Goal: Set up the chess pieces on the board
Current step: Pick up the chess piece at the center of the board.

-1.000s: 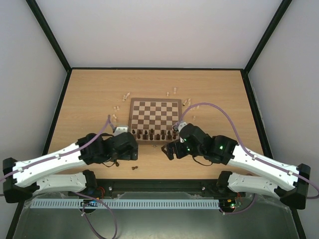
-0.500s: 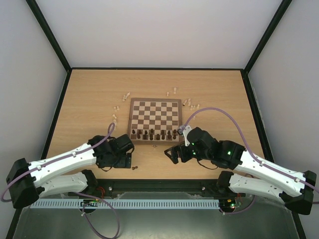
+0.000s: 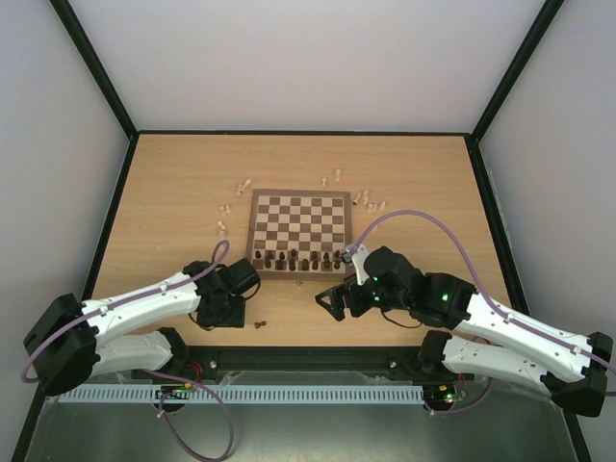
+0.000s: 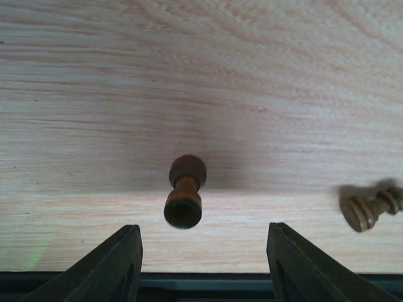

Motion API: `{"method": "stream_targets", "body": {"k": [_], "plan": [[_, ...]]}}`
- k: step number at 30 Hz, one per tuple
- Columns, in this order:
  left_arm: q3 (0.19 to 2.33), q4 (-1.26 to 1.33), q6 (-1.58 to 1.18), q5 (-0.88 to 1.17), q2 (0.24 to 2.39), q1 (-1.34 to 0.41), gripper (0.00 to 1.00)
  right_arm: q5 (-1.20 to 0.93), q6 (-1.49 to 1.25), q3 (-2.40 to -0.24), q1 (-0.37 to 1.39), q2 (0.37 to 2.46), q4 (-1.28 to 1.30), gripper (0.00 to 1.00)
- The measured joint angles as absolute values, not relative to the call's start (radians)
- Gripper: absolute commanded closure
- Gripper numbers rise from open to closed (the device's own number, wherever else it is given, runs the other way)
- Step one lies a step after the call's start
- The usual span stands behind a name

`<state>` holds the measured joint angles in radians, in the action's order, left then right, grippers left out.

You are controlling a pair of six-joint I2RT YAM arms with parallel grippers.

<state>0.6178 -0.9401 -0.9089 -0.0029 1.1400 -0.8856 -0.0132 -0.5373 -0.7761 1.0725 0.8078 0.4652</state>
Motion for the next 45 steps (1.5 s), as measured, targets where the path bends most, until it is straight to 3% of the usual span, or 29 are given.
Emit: {"method": "stream_targets", "body": {"k": [7,19,23,32,39,45], "plan": [[0.616,-0.879,-0.888,0.0,1.199,-0.861,0.62,-0.024,-0.534,-0.776,1.073,0.803,0.465,0.02],[0.616,-0.854,-0.866,-0.013,1.227,-0.816,0.61,-0.043,-0.527,-0.774,1.073,0.79,0.464,0.03],[0.616,-0.854,-0.864,-0.023,1.227,-0.804,0.75,-0.046,-0.525,-0.771,1.073,0.79,0.464,0.03],[0.616,-0.855,-0.851,-0.024,1.226,-0.802,0.95,-0.05,-0.523,-0.77,1.073,0.79,0.464,0.04],[0.648,-0.896,-0.841,-0.015,1.229,-0.802,0.95,-0.053,-0.523,-0.769,1.073,0.79,0.464,0.04],[0.859,-0.959,-0.791,-0.038,1.316,-0.798,0.93,-0.053,-0.523,-0.769,1.073,0.791,0.464,0.04]]}}
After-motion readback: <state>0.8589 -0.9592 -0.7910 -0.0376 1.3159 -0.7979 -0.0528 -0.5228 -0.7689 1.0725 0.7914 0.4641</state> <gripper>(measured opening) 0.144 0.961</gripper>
